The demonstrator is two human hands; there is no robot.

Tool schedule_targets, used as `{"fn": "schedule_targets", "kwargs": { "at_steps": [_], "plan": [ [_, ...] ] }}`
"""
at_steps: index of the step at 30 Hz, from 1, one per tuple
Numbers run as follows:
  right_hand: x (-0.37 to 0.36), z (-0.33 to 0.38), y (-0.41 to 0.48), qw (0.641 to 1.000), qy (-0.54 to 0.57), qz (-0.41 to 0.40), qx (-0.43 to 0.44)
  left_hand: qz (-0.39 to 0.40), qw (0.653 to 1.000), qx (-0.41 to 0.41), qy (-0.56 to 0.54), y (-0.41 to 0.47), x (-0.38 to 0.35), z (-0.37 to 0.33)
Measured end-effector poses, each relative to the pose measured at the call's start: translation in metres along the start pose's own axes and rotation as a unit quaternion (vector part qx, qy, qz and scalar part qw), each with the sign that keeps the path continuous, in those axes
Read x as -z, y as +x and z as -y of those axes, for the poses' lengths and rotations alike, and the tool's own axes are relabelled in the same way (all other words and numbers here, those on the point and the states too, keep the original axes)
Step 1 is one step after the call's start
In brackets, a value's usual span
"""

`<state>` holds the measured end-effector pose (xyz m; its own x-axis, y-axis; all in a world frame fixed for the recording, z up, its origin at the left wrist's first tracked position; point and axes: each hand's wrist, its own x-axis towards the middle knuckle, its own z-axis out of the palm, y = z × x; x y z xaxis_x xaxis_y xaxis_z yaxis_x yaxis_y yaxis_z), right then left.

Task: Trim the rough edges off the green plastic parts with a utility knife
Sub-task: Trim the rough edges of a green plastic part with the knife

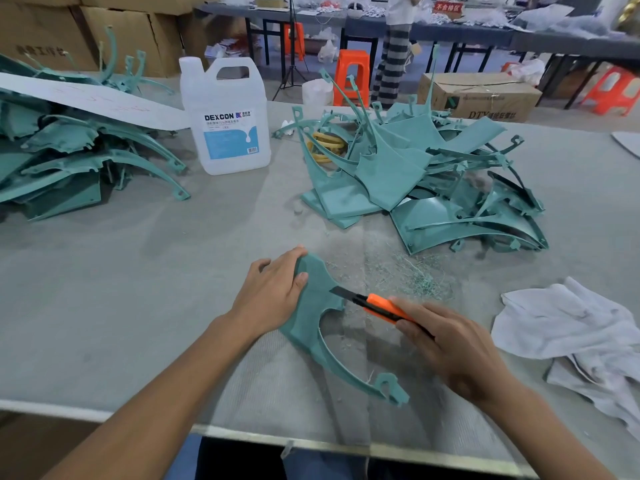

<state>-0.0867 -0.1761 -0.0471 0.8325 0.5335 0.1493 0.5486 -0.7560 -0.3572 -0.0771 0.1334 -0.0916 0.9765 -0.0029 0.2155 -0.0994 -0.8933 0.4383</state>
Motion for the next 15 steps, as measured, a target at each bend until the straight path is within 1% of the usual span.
{"fn": "schedule_targets", "kwargs": {
  "at_steps": [2, 5, 7, 9, 10, 12, 13, 15],
  "plan": [
    [-0.001, -0.002, 0.002, 1.000, -0.010, 0.012, -0.004, 0.002, 1.000, -0.001, 0.003, 0.000, 0.001, 0.000],
    [0.001, -0.010, 0.012, 0.997, -0.058, -0.018, -0.052, 0.005, 1.000, 0.003, 0.000, -0.001, 0.002, -0.001],
    [0.006, -0.012, 0.011, 0.998, -0.028, -0.034, -0.048, 0.001, 1.000, 0.003, -0.003, -0.001, 0.001, -0.001],
    [0.007, -0.010, 0.009, 1.000, 0.002, -0.019, -0.012, -0.007, 1.000, 0.004, -0.005, -0.001, 0.001, 0.000],
    [0.007, -0.010, 0.009, 1.000, -0.001, -0.003, -0.006, -0.008, 1.000, 0.004, -0.005, 0.000, 0.001, 0.000],
    [0.006, -0.015, 0.013, 0.999, -0.026, 0.013, -0.029, -0.005, 1.000, 0.005, -0.003, 0.000, 0.001, 0.000],
    [0.006, -0.017, 0.015, 0.999, -0.033, 0.005, -0.042, -0.004, 1.000, 0.006, -0.003, 0.000, 0.001, 0.000],
    [0.007, -0.016, 0.014, 0.999, -0.002, -0.008, -0.036, -0.008, 1.000, 0.009, -0.008, 0.000, 0.001, -0.001]
  ]
}}
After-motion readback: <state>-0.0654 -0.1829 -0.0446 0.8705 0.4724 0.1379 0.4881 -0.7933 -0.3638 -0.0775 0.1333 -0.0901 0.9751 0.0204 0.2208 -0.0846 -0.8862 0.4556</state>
